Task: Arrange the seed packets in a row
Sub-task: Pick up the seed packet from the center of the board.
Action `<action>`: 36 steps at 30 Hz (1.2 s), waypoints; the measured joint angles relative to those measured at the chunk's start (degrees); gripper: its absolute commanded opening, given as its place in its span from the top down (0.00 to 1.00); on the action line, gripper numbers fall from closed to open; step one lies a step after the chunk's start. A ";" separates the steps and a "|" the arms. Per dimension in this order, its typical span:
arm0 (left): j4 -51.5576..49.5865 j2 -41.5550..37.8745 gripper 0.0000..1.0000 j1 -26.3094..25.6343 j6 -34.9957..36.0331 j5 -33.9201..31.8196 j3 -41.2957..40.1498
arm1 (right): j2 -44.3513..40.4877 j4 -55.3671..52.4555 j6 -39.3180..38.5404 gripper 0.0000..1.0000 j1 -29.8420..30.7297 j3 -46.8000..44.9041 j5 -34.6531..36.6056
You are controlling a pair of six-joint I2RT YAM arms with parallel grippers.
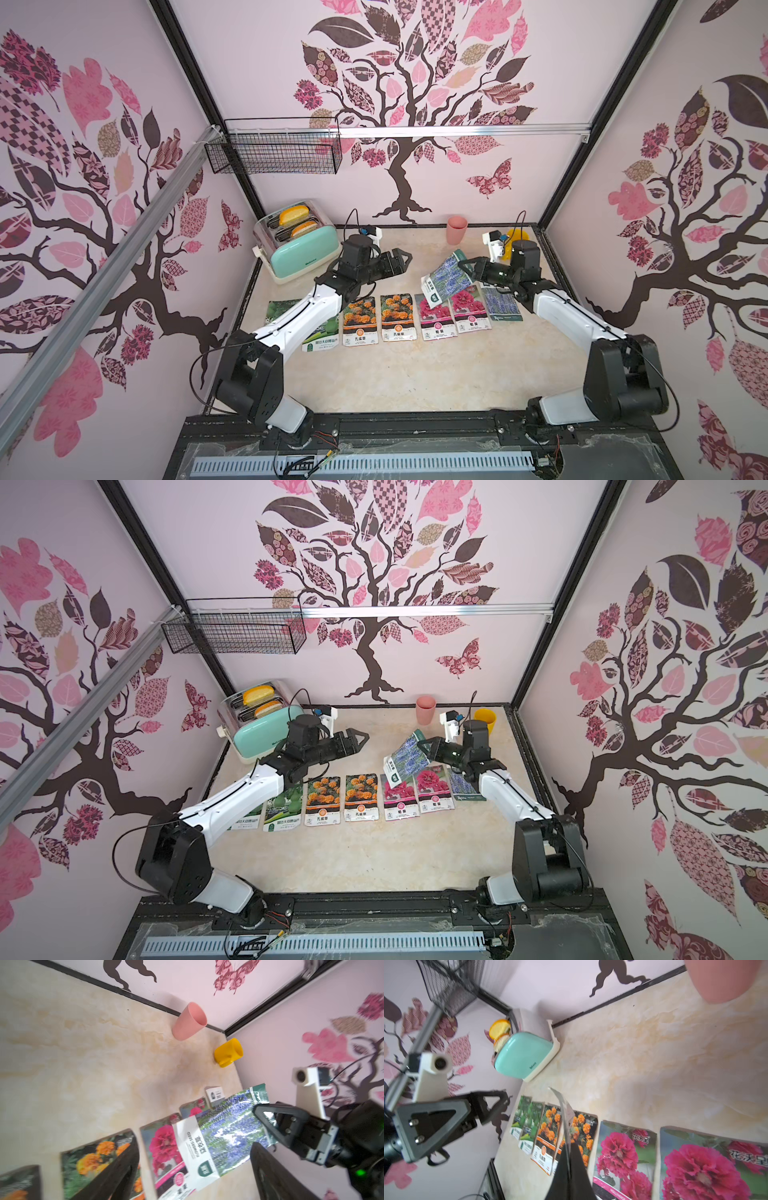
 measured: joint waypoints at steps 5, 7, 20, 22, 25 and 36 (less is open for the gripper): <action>14.51 -0.70 0.14 -6.19 -19.06 -4.02 -10.10 | -6.78 12.98 12.09 1.00 0.61 -6.58 8.28; 19.04 0.13 0.14 -8.39 -25.64 -6.14 -13.03 | -9.11 17.00 14.91 1.00 0.98 -8.44 10.99; 49.72 17.42 0.20 -19.26 -49.03 -17.20 -8.26 | -15.10 23.65 18.25 1.00 1.92 -11.89 15.82; 52.11 19.54 0.29 -19.30 -50.07 -17.81 -6.60 | -15.30 23.63 18.21 1.00 1.92 -12.57 15.82; 54.10 21.09 0.72 -19.28 -50.38 -18.51 -4.31 | -15.72 23.21 18.01 1.00 1.92 -13.49 15.63; 54.69 22.32 1.00 -17.27 -45.64 -11.04 1.33 | -21.70 10.36 10.54 0.08 1.81 -12.15 16.20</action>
